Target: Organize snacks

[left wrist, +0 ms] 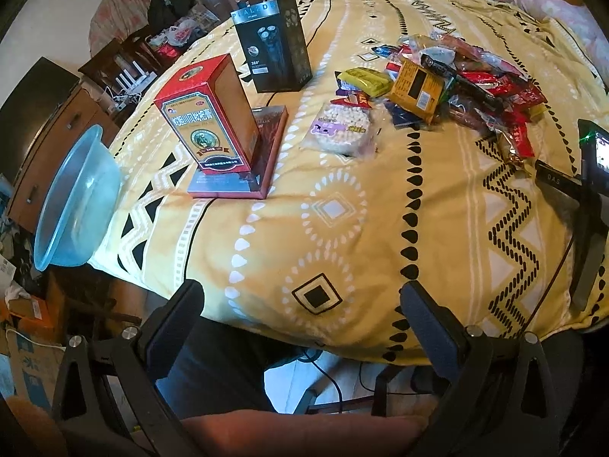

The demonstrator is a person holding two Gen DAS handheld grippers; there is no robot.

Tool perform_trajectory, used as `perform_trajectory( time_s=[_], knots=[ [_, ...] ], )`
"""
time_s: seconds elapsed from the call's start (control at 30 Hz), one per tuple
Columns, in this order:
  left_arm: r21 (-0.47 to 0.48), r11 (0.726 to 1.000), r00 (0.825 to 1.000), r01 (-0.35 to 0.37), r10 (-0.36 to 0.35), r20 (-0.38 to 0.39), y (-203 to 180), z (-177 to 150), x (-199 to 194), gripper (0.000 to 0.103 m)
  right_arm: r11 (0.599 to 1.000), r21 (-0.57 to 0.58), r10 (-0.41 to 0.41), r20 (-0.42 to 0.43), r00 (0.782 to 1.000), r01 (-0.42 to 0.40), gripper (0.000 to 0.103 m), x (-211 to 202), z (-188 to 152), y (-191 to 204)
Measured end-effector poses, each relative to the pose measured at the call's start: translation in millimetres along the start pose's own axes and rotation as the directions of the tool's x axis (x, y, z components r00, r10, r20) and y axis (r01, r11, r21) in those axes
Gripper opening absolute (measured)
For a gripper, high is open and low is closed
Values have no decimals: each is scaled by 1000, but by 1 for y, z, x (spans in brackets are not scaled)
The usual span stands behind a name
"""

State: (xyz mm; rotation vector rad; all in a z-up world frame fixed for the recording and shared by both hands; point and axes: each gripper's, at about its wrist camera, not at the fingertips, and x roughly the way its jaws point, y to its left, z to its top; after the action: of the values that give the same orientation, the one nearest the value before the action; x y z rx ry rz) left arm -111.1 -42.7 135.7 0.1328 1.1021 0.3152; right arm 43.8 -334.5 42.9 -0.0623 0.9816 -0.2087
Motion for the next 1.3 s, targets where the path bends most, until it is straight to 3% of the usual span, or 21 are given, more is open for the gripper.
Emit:
perform_trajectory(
  time_s=[0.3,0.47,0.6,0.7,0.83,0.97,1.13,1.23,1.3],
  knots=[
    [2,1000,1000,2,-2,-9,0,-1,4,103,1000,0,0,0,1000,0,103,0,0,0],
    [2,1000,999,-11,11,-49,-3,-1,30,103,1000,0,0,0,1000,0,103,0,0,0],
    [-4,999,996,50,-50,-71,-6,4,38,103,1000,0,0,0,1000,0,103,1,1,0],
    [-15,992,991,124,-125,-52,-6,7,31,103,1000,0,0,0,1000,0,103,1,1,0],
    [-9,987,987,161,-161,-18,-8,4,35,103,1000,0,0,0,1000,0,103,1,1,0],
    [16,992,991,127,-126,-45,-16,7,55,103,1000,0,0,0,1000,0,103,0,0,0],
    [71,987,990,141,-141,-8,-35,14,77,103,1000,0,0,0,1000,0,103,1,1,0],
    [78,994,996,80,-76,-51,-49,27,112,103,1000,0,0,0,1000,0,103,1,1,0],
    [68,992,992,102,-97,-76,-52,34,129,103,1000,0,0,0,1000,0,103,1,1,0]
  ],
)
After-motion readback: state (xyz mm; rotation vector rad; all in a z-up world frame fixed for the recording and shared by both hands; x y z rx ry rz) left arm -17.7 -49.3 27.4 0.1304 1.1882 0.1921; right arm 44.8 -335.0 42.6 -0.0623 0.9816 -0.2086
